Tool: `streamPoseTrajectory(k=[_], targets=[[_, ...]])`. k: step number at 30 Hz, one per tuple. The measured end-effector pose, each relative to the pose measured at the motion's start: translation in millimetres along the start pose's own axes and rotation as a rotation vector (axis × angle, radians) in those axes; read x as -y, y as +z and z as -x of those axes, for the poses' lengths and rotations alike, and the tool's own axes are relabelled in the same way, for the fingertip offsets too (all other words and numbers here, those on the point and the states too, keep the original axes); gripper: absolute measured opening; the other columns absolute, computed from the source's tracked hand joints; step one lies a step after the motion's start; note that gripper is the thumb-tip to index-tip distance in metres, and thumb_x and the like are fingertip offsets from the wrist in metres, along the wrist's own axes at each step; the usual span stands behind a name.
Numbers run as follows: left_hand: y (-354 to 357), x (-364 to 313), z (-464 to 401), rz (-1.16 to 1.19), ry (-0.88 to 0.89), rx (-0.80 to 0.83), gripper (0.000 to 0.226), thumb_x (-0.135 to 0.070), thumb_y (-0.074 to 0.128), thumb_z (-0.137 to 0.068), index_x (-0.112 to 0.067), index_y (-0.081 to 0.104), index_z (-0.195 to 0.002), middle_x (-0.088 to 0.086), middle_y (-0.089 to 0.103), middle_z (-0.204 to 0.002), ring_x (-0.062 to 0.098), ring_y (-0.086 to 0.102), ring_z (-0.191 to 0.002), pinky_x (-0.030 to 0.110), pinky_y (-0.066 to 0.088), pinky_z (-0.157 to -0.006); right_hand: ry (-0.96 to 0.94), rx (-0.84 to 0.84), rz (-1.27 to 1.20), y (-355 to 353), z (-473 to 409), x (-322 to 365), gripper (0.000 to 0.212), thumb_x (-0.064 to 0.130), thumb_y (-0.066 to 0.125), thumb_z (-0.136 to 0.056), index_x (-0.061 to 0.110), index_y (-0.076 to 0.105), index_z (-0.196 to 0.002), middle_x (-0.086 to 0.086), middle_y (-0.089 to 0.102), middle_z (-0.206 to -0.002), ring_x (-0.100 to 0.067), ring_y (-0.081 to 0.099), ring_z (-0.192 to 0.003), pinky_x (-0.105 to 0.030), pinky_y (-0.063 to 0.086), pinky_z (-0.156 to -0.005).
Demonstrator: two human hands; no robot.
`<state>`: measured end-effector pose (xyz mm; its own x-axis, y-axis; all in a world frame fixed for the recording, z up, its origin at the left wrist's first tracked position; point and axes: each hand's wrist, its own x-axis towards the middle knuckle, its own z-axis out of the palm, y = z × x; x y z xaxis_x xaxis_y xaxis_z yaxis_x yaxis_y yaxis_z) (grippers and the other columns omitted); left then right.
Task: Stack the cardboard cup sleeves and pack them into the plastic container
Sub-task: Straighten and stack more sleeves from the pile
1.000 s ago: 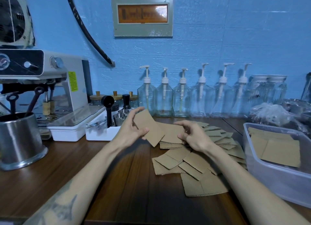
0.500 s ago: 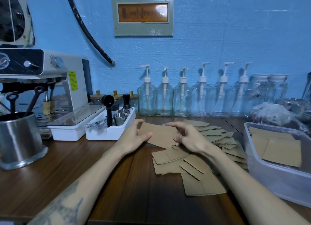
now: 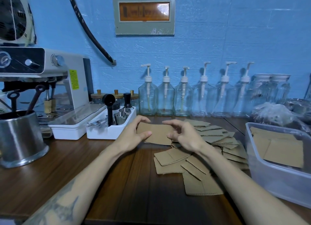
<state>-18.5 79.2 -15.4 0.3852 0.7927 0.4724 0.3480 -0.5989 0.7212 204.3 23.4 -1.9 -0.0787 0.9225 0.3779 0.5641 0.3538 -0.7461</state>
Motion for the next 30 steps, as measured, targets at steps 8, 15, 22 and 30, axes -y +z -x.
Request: streamPoseTrajectory(k=[8, 15, 22, 30], targets=[[0, 2, 13, -0.006, -0.040, 0.145, 0.032, -0.012, 0.066, -0.093, -0.024, 0.058, -0.121, -0.004, 0.062, -0.113, 0.011, 0.059, -0.103, 0.019, 0.048, -0.088, -0.012, 0.072, 0.089, 3, 3, 1, 0.052, 0.001, 0.067, -0.087, 0.023, 0.060, -0.133, -0.002, 0.061, -0.079, -0.010, 0.055, -0.070, -0.028, 0.051, -0.080], [-9, 11, 23, -0.019, -0.078, 0.027, 0.030, -0.010, 0.069, -0.090, -0.022, 0.060, -0.116, -0.008, 0.064, -0.109, 0.004, 0.059, -0.097, 0.015, 0.045, -0.082, 0.001, 0.107, 0.091, -12, 11, 6, 0.054, 0.002, 0.066, -0.089, 0.016, 0.051, -0.139, -0.007, 0.069, -0.101, -0.023, 0.067, -0.093, -0.028, 0.053, -0.087], [-11, 9, 23, -0.002, -0.106, -0.006, 0.029, -0.007, 0.070, -0.089, -0.020, 0.060, -0.113, -0.005, 0.065, -0.107, 0.008, 0.060, -0.096, 0.015, 0.044, -0.081, 0.017, 0.231, 0.250, -35, 27, 16, 0.044, 0.044, 0.078, -0.077, 0.035, 0.068, -0.118, 0.004, 0.059, -0.112, -0.007, 0.056, -0.106, -0.013, 0.039, -0.082], [-16, 9, 27, -0.019, -0.105, 0.043, 0.035, -0.009, 0.067, -0.091, -0.023, 0.057, -0.121, -0.003, 0.060, -0.116, 0.014, 0.057, -0.104, 0.027, 0.049, -0.089, 0.060, 0.514, 0.448, -24, 31, 19, 0.062, 0.078, 0.068, -0.052, 0.058, 0.060, -0.110, 0.013, 0.040, -0.112, -0.011, 0.033, -0.115, -0.040, 0.031, -0.110]])
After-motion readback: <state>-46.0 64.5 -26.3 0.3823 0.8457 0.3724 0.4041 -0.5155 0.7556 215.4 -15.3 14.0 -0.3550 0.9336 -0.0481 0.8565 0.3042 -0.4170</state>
